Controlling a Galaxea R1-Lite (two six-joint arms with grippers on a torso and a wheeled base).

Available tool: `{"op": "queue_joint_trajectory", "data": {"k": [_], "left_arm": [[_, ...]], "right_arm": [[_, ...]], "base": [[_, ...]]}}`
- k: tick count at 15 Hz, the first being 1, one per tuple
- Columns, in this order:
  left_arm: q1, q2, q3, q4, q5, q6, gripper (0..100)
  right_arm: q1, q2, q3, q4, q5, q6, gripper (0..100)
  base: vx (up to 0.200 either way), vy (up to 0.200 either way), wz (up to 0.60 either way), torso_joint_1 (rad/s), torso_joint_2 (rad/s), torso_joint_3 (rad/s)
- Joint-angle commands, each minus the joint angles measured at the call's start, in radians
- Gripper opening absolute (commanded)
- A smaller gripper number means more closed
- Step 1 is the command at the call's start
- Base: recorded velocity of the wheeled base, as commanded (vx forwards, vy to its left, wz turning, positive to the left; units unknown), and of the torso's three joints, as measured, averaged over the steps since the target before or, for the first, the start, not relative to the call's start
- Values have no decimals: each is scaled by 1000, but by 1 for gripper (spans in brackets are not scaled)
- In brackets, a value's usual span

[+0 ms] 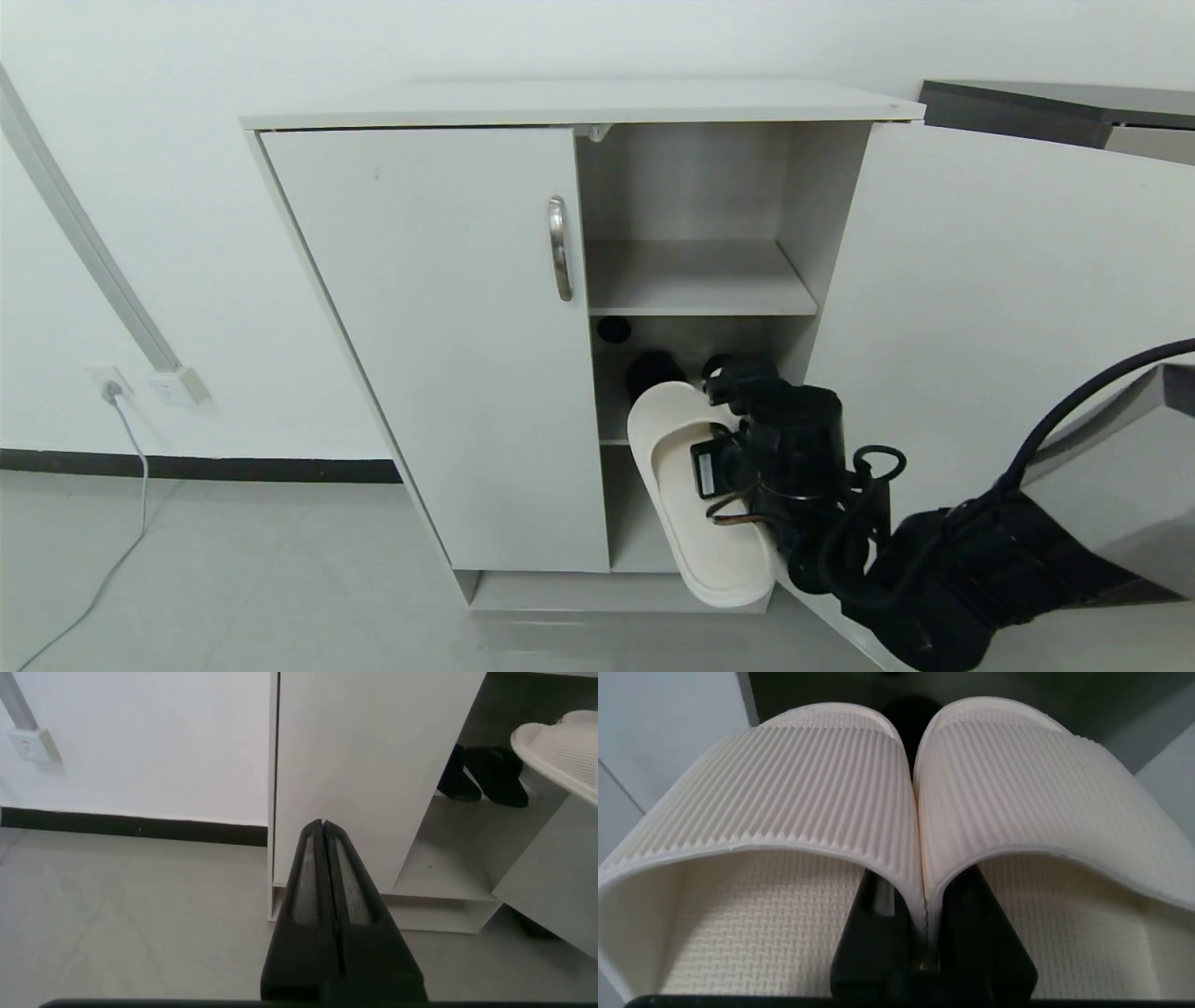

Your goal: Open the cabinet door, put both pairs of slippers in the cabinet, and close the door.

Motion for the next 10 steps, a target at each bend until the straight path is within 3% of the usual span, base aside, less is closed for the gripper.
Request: {"op": "queue_joint_trajectory", "data": {"k": [1,6,10], "left_arm": [[-2,1,0,0,1,1,0],[0,1,0,0,-1,1,0],[-2,1,0,0,-1,3,0]], "right_arm": [[31,-23,-198,185,-100,82,0],[26,-105,-414,517,-103,129,0],[16,-94,-476,543,-128,120,0]], "base": [[0,0,0,0,0,0],[0,0,0,0,0,0],[0,0,0,0,0,0]]}}
